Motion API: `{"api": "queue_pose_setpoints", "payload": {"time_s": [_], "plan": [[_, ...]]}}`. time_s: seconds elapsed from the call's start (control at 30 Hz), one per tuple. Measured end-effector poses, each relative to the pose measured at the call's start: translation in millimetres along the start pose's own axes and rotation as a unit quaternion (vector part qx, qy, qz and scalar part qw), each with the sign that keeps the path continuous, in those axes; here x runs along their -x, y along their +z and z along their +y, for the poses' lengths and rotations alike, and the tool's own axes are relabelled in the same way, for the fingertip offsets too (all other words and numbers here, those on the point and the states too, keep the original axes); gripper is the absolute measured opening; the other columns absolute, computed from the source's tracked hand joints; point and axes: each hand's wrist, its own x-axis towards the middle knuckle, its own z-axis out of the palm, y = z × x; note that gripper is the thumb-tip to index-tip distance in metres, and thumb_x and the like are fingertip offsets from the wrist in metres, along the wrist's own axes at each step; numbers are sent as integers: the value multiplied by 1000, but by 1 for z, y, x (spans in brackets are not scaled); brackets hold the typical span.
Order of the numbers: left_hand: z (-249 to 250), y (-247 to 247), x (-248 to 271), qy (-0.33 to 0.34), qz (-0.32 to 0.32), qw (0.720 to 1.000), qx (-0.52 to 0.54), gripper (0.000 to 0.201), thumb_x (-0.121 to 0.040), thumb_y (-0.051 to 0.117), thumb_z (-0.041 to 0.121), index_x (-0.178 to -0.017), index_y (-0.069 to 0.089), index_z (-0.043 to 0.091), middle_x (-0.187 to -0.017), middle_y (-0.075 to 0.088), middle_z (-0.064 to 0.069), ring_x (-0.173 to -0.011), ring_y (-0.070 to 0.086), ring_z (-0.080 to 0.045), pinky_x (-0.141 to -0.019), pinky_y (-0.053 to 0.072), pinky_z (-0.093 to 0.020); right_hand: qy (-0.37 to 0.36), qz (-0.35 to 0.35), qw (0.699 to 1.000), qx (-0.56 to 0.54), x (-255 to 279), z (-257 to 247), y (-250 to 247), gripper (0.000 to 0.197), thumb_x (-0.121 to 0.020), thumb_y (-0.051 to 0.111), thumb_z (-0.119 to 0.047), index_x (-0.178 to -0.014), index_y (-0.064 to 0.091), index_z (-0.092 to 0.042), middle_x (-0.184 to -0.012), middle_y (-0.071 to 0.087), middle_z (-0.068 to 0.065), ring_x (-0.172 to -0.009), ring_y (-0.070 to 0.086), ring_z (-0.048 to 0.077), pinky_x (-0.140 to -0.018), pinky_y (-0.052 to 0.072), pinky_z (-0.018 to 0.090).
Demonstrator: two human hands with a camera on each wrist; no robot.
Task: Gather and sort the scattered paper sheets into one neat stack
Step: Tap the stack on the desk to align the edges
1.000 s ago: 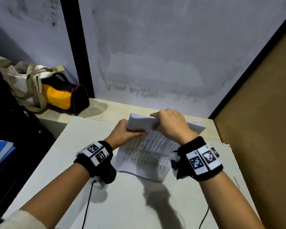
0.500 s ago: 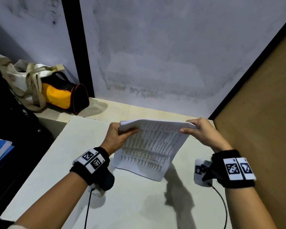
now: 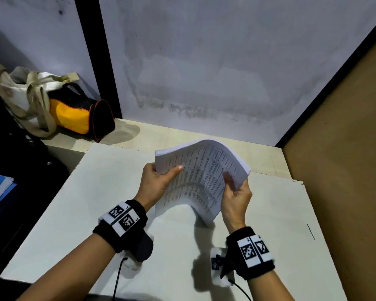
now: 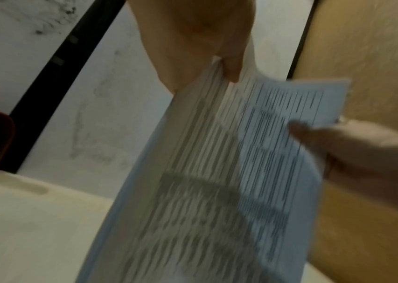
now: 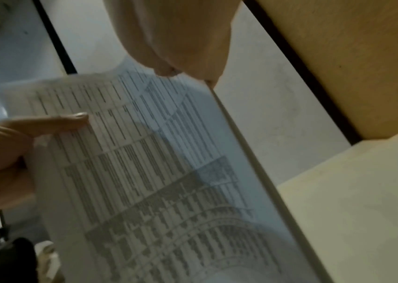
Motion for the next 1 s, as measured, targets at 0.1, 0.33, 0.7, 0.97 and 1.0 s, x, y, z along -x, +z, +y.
{"api": "queue_pose_setpoints", "payload": {"time_s": [0.1, 0.33, 0.7, 0.97, 1.0], "plan": [[-30, -4, 1, -58, 12, 998, -26, 19, -76, 72, 13, -92, 65, 21, -87, 68, 7, -74, 67, 0, -70, 55, -17, 44, 5, 999, 27, -2, 23, 0, 35, -89, 57, -13, -122, 52, -3, -92, 62, -10, -85, 61, -3, -78, 54, 22], [-73, -17, -13, -157, -100, 967, -173, 33, -79, 71, 24, -103, 66, 2, -102, 70, -13, -95, 67, -25, -90, 52, -41, 109, -40, 983, 145, 4, 74, -22, 25, -91, 54, -5, -116, 57, -2, -103, 64, 7, -96, 57, 15, -74, 41, 12], [-109, 58, -11, -204, -271, 878, -337, 39, -88, 61, 20, -60, 36, 11, -55, 38, 2, -51, 36, -10, -45, 23, -18, 309, -104, 905, 274, -32, 127, -118, 14, -92, 56, -14, -102, 60, -5, -87, 61, 9, -74, 53, 21, -72, 42, 30], [-145, 89, 11, -261, -219, 853, -396, 72, -90, 56, 7, -145, 10, 3, -139, 38, -25, -125, 43, -36, -95, 38, -35, 327, -64, 873, 357, -36, 142, -124, 44, -91, 58, -11, -128, 42, 6, -126, 52, 26, -110, 53, 31, -91, 43, 35], [-146, 93, 9, -257, -221, 842, -420, 73, -91, 54, 7, -146, 7, 4, -139, 37, -26, -125, 42, -37, -95, 39, -37, 321, -68, 869, 370, -35, 146, -124, 45, -91, 56, -10, -130, 39, 6, -127, 51, 26, -112, 52, 32, -91, 42, 35]]}}
